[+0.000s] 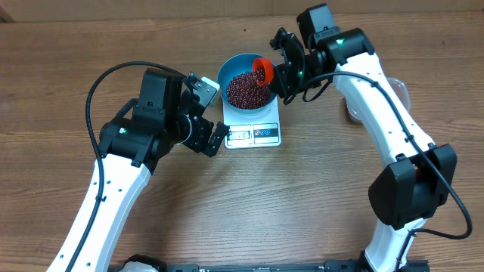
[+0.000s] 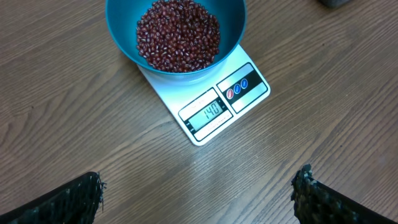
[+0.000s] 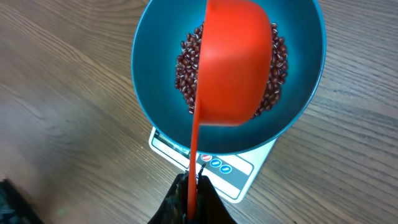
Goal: Scoop item into bowl and weigh 150g on scale
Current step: 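Tilt the scoop gradually with the right gripper, adding beans to bowl, then move the scoop with the right gripper back to the bean tub, then dip the red scoop into the bean tub with the right gripper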
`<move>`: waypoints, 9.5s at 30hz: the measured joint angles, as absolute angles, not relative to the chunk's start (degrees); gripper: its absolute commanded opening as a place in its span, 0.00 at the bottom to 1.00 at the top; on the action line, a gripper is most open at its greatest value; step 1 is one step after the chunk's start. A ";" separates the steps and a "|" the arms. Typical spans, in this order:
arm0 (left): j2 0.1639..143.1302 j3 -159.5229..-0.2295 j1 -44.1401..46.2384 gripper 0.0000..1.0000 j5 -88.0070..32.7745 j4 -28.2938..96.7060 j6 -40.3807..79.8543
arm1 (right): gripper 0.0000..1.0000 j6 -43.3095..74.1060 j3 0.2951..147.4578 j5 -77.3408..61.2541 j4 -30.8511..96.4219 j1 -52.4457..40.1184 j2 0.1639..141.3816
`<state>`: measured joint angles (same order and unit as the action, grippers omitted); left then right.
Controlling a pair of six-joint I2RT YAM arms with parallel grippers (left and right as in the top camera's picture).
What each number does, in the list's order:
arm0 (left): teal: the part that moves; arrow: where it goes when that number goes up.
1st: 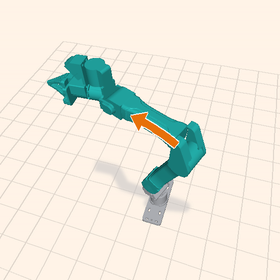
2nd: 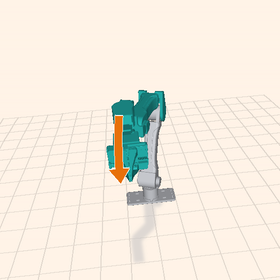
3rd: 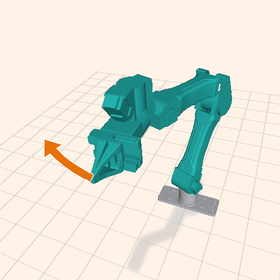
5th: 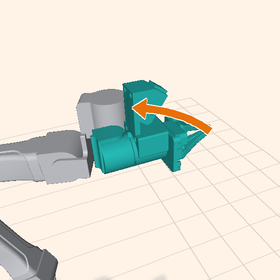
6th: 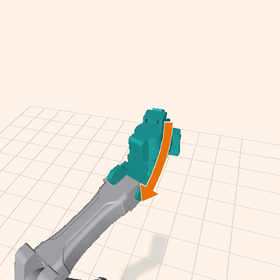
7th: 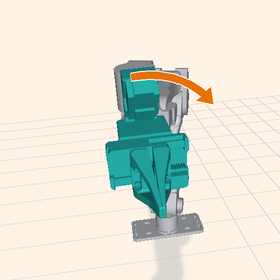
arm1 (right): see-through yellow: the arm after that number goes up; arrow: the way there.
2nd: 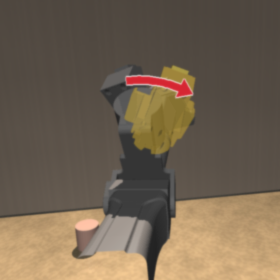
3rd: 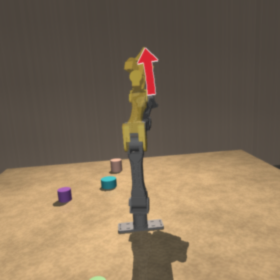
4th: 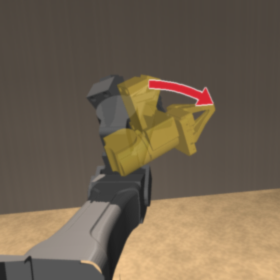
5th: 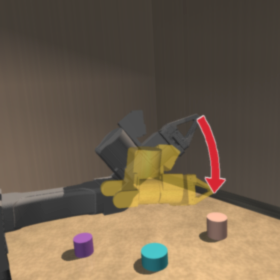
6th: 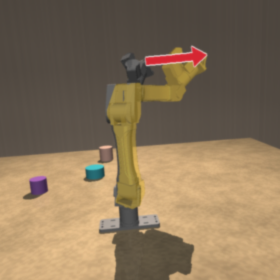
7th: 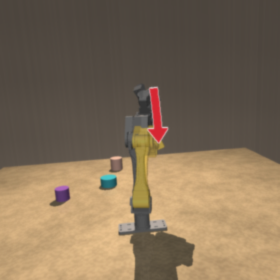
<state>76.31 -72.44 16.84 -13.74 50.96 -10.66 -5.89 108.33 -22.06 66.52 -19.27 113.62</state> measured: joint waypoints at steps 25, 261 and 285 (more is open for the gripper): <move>76.31 -72.44 16.84 1.00 -13.74 50.96 -10.63 | 0.04 -4.71 108.33 -1.02 66.04 -28.14 113.62; 76.31 -72.44 16.84 1.00 -13.74 50.96 -10.66 | 0.04 -13.54 90.30 -16.84 68.55 12.38 111.68; 76.31 -72.44 16.84 1.00 -13.74 50.96 -10.63 | 0.04 -14.33 94.13 -26.89 73.34 19.05 111.74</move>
